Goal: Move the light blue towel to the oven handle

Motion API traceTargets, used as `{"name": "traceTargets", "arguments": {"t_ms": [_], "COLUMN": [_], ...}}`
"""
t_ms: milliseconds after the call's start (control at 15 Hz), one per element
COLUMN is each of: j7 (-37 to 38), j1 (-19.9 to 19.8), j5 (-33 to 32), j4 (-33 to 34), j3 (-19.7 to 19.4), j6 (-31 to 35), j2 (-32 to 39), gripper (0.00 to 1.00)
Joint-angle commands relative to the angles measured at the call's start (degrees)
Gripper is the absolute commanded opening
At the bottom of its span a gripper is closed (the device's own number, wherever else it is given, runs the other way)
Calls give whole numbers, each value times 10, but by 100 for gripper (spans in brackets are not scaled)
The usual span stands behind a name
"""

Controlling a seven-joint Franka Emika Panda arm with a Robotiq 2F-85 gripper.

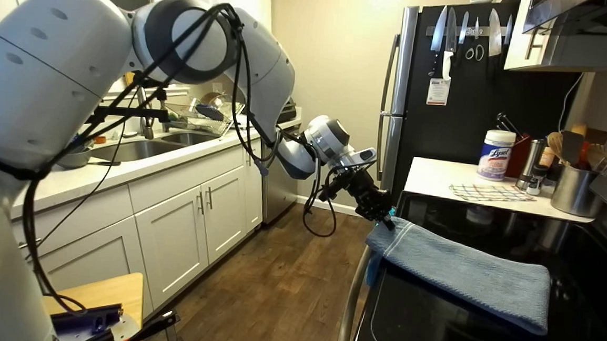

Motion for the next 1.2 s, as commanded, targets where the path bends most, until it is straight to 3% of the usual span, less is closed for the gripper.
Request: {"name": "traceTargets", "arguments": {"t_ms": [0,533,1133], "j7": [-18,-56,-140], "j1": [-34,-72,-67], "j5": [28,115,180], "j4": [-111,-235,-303], "j3": [18,20,39], "j6": [50,120,111], "j2": [-111,-252,-378], "gripper": [2,2,2]}}
